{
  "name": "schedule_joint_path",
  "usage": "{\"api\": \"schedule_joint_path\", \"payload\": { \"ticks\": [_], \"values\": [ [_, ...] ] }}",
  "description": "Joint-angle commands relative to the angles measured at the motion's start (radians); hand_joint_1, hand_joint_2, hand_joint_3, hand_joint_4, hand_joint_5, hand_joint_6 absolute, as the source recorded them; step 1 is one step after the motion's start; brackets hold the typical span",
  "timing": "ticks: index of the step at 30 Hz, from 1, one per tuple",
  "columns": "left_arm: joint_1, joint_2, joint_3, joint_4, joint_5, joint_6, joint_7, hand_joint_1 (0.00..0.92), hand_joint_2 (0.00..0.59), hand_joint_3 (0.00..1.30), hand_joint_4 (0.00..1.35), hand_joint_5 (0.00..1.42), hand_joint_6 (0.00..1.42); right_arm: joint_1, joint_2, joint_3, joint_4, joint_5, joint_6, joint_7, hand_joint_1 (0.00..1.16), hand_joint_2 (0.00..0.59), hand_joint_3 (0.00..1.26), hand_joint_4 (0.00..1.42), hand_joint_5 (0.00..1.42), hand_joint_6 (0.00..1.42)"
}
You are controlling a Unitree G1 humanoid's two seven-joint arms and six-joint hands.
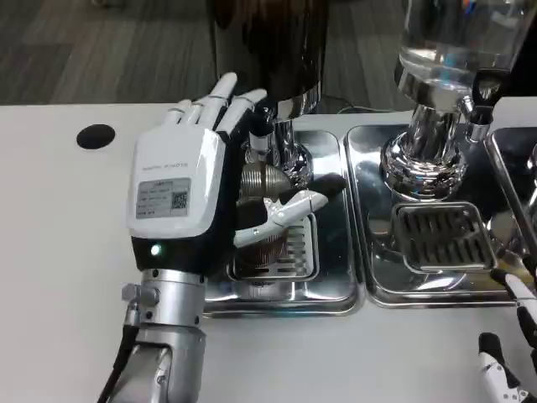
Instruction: Grasp the cup under the faucet to collect the drink, then remove the cup.
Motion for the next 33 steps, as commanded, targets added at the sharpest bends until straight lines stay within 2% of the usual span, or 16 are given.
{"api": "schedule_joint_path", "payload": {
  "ticks": [1,14,22,27,30,33],
  "values": [
    [-0.003,0.003,0.013,-0.004,0.007,0.02,-0.028,0.0,0.056,0.23,0.0,0.21,0.21,0.005,-0.01,-0.013,0.005,0.012,-0.012,-0.001,0.1,0.451,0.15,0.0,0.0,0.0],
    [0.058,0.01,0.048,-0.093,-0.001,-0.002,-0.013,0.0,0.045,0.14,0.0,0.16,0.15,0.015,-0.012,-0.018,-0.018,0.009,-0.018,0.007,0.1,0.451,0.14,0.0,0.0,0.0],
    [0.199,0.061,0.122,-0.177,-0.039,-0.081,0.028,0.0,0.041,0.14,0.0,0.15,0.15,0.028,-0.016,-0.024,-0.073,0.001,-0.016,0.025,0.11,0.446,0.1,0.0,0.0,0.0],
    [0.343,0.117,0.189,-0.194,-0.078,-0.156,0.053,0.0,0.043,0.16,0.0,0.15,0.12,0.017,-0.026,-0.043,-0.138,0.009,-0.013,0.074,0.12,0.446,0.09,0.0,0.0,0.0],
    [0.408,0.132,0.217,-0.181,-0.097,-0.195,0.068,0.0,0.043,0.16,0.0,0.15,0.12,-0.014,-0.022,-0.045,-0.153,0.029,-0.01,0.119,0.13,0.44,0.08,0.0,0.0,0.0],
    [0.47,0.141,0.22,-0.159,-0.093,-0.227,0.096,0.0,0.042,0.16,0.0,0.14,0.11,-0.049,-0.014,-0.043,-0.162,0.065,-0.012,0.173,0.15,0.426,0.07,0.0,0.0,0.0]
  ]
}}
